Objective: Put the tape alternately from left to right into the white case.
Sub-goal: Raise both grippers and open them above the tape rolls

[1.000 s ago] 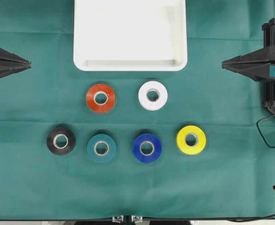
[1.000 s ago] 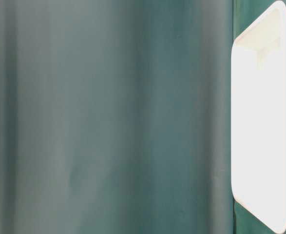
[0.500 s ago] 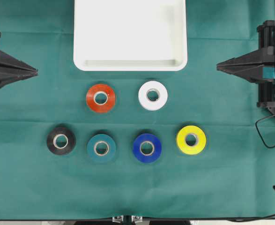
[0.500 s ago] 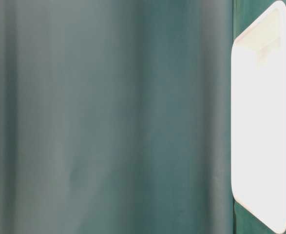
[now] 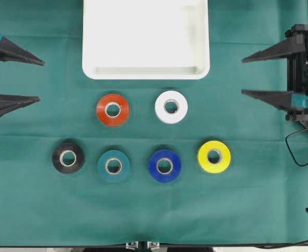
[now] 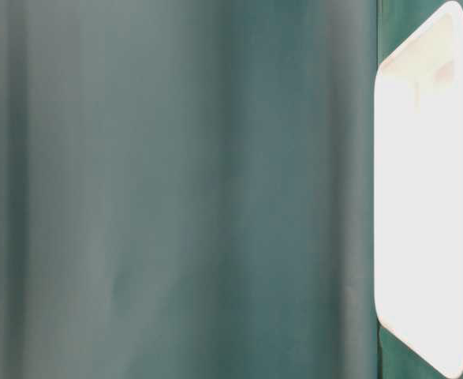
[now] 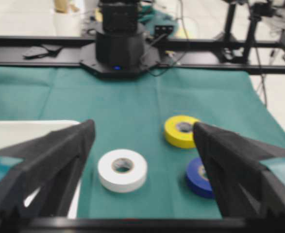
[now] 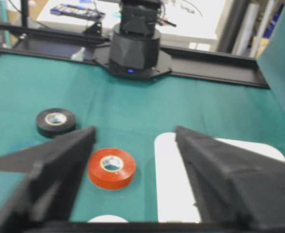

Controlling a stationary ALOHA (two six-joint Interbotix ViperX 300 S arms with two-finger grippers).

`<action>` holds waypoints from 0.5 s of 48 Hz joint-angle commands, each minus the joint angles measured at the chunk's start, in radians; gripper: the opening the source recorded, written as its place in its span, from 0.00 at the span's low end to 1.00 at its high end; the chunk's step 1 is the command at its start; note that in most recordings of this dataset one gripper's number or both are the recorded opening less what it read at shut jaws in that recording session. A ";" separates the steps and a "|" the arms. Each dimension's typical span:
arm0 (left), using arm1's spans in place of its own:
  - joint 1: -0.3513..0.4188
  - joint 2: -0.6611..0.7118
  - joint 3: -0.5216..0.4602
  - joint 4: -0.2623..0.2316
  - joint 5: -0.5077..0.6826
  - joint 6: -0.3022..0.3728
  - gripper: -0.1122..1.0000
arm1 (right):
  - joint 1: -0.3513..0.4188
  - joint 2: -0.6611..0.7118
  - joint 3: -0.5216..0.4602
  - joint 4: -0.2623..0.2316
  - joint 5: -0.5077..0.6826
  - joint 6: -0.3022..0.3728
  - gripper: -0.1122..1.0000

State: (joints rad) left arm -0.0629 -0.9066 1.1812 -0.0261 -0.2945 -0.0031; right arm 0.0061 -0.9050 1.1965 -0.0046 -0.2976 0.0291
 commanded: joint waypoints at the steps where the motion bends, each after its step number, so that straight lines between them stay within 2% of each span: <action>1: -0.003 0.008 -0.011 -0.002 -0.011 0.000 0.68 | 0.002 0.005 -0.011 -0.002 -0.011 0.000 0.88; 24: -0.003 0.009 -0.015 -0.003 -0.003 -0.002 0.69 | 0.002 0.012 -0.020 0.000 -0.006 0.009 0.87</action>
State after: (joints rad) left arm -0.0629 -0.9020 1.1812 -0.0261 -0.2945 -0.0031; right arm 0.0061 -0.9035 1.1965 -0.0046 -0.2991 0.0337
